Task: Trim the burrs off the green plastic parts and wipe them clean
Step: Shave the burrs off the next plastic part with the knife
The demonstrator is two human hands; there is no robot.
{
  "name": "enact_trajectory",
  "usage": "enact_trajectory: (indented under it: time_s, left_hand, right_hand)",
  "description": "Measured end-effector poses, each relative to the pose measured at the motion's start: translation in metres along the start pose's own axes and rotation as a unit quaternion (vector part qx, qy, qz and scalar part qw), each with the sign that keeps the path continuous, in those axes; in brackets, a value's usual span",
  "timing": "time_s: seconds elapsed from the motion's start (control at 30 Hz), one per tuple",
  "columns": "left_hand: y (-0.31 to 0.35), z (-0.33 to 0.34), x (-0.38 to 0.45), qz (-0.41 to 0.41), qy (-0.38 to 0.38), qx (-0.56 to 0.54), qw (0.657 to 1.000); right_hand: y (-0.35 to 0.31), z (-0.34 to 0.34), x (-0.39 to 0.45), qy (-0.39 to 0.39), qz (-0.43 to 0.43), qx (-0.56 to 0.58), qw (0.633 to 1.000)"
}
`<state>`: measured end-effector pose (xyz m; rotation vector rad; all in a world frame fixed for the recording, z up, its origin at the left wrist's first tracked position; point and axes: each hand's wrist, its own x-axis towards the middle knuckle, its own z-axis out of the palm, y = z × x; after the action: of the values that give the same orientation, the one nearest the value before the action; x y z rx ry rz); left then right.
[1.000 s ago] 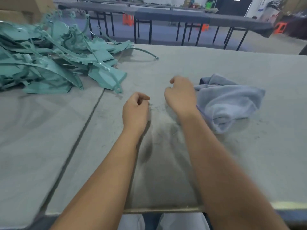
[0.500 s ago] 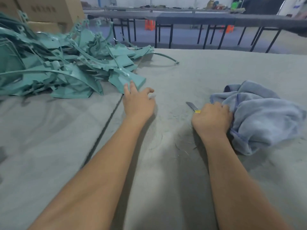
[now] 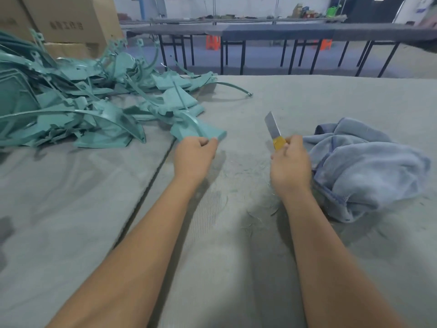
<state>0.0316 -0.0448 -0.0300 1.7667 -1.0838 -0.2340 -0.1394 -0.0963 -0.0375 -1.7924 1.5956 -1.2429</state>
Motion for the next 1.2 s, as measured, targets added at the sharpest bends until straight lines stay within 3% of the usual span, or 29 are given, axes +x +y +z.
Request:
enact_trajectory:
  time_s: [0.1,0.2,0.3,0.43,0.5,0.6,0.7,0.83,0.93,1.03,1.13,1.2]
  left_hand:
    - [0.010,0.002,-0.024,-0.027,-0.125,-0.127,0.984]
    - [0.010,0.006,-0.043,-0.040,-0.235,-0.166,0.957]
    - [0.009,0.005,-0.050,0.018,-0.295,-0.127,0.947]
    - [0.014,0.008,-0.051,0.078,-0.218,-0.078,0.970]
    - [0.019,0.011,-0.049,-0.002,-0.149,-0.164,0.975]
    - [0.025,0.012,-0.044,-0.139,-0.096,-0.374,0.912]
    - [0.024,0.007,-0.036,-0.210,-0.099,-0.460,0.857]
    - [0.008,-0.014,-0.019,-0.224,-0.111,-0.467,0.848]
    - [0.000,-0.028,-0.017,-0.183,-0.186,-0.381,0.887]
    - [-0.002,-0.034,-0.019,-0.142,-0.227,-0.187,0.945]
    - [-0.004,-0.036,-0.019,-0.059,-0.185,0.044,0.980]
    - [-0.011,-0.036,-0.019,0.007,-0.123,0.229,0.966]
  right_hand:
    - [-0.004,0.002,-0.001,-0.029,0.101,0.220,0.970]
    - [-0.005,0.004,-0.003,-0.070,0.099,0.274,0.954]
    - [-0.006,0.007,-0.004,-0.083,0.072,0.308,0.945]
    - [-0.011,0.001,-0.007,-0.100,0.061,0.303,0.946]
    - [-0.015,-0.003,-0.009,-0.128,0.059,0.330,0.933]
    - [-0.019,-0.002,-0.013,-0.166,0.064,0.331,0.927]
    - [-0.021,-0.001,-0.013,-0.171,0.088,0.323,0.926]
    - [-0.026,0.000,-0.017,-0.288,0.147,0.389,0.863]
    - [-0.027,0.008,-0.022,-0.346,0.167,0.357,0.851]
    - [-0.022,0.012,-0.016,-0.316,0.160,0.362,0.862]
    - [-0.012,0.009,-0.009,-0.243,0.123,0.250,0.929]
    - [-0.006,0.007,-0.008,-0.173,0.095,0.153,0.968]
